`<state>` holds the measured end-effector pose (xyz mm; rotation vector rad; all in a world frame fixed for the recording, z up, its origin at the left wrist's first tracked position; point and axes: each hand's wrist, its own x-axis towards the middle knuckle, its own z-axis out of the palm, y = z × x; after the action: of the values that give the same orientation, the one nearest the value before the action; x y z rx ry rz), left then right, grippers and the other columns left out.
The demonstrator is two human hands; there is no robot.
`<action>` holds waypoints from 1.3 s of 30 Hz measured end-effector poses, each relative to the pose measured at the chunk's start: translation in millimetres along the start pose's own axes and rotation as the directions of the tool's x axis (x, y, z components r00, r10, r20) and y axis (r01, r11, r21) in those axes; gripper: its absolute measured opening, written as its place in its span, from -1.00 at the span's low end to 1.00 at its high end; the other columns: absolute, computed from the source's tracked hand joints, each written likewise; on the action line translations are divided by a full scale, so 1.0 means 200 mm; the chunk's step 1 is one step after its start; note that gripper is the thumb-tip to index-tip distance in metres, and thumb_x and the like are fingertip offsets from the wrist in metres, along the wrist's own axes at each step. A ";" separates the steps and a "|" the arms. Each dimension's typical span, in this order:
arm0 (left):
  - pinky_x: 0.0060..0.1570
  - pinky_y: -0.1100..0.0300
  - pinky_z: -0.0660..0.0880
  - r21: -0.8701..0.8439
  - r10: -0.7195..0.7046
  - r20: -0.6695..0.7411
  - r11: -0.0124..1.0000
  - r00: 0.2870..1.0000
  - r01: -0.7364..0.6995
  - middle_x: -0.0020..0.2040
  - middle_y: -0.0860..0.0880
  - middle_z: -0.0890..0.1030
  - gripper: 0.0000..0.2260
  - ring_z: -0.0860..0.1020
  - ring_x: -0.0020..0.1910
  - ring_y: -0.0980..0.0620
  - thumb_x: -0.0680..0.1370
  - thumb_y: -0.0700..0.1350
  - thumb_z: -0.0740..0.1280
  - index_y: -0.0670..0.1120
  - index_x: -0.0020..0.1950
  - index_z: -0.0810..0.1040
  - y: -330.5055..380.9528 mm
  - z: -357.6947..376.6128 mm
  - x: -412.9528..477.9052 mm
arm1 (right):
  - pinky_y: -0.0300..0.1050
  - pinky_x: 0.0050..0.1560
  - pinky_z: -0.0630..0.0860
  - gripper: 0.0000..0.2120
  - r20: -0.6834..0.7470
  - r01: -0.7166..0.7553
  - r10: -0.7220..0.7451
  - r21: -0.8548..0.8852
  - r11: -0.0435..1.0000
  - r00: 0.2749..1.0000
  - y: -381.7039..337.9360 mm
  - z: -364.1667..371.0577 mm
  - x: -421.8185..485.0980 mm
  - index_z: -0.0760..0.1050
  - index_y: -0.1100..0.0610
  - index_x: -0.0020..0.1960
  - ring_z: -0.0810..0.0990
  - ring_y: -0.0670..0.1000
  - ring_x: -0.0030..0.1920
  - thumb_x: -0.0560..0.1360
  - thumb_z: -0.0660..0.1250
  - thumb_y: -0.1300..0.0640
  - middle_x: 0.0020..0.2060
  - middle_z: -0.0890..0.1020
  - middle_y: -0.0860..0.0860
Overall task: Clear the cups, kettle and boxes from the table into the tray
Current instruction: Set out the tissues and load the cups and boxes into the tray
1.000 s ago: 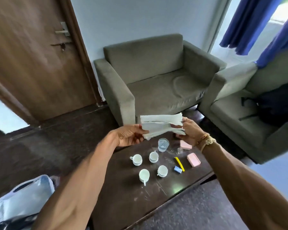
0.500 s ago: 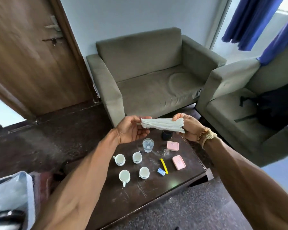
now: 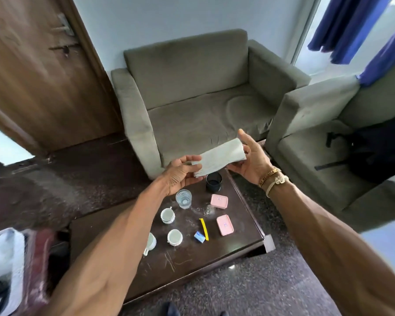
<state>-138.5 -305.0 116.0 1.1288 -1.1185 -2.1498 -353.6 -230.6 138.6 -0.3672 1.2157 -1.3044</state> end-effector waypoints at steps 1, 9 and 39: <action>-0.27 0.17 0.65 0.000 0.019 -0.016 1.000 1.000 -0.019 0.10 -0.22 0.60 -0.76 0.65 -0.12 -0.14 0.52 -0.38 0.38 -0.14 0.12 0.55 -0.01 0.03 0.03 | -0.04 -0.14 0.62 -0.57 -0.029 -0.017 0.016 -0.028 0.999 0.999 0.01 0.00 0.01 0.57 0.13 0.03 0.69 0.04 -0.16 0.36 0.52 -0.17 -0.15 0.68 0.08; -0.20 0.07 0.68 0.036 0.018 -0.044 0.999 0.999 -0.017 0.11 -0.18 0.59 -0.73 0.62 -0.02 -0.14 0.49 -0.35 0.44 -0.15 0.14 0.52 -0.02 0.09 0.21 | -0.28 -0.50 0.50 -0.77 -0.387 0.066 -0.058 0.008 0.998 0.920 0.01 0.03 0.13 0.54 0.18 -0.20 0.62 -0.04 -0.46 0.31 0.50 0.44 -0.36 0.62 0.04; 0.04 -0.01 0.64 0.165 0.028 -0.398 0.985 0.917 0.042 0.03 -0.17 0.67 -0.83 0.64 -0.08 -0.06 0.60 -0.25 0.30 -0.09 0.14 0.61 -0.15 0.27 0.97 | -0.06 -0.19 0.49 -0.84 -0.211 0.157 -0.478 -0.770 0.619 0.852 0.14 -0.14 0.83 0.61 0.11 -0.04 0.60 0.13 -0.23 0.55 0.32 0.04 -0.28 0.64 0.04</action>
<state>-293.0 -399.9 21.3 1.5649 -1.1181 -1.7377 -394.0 -353.3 28.7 -0.9844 2.1128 -1.1617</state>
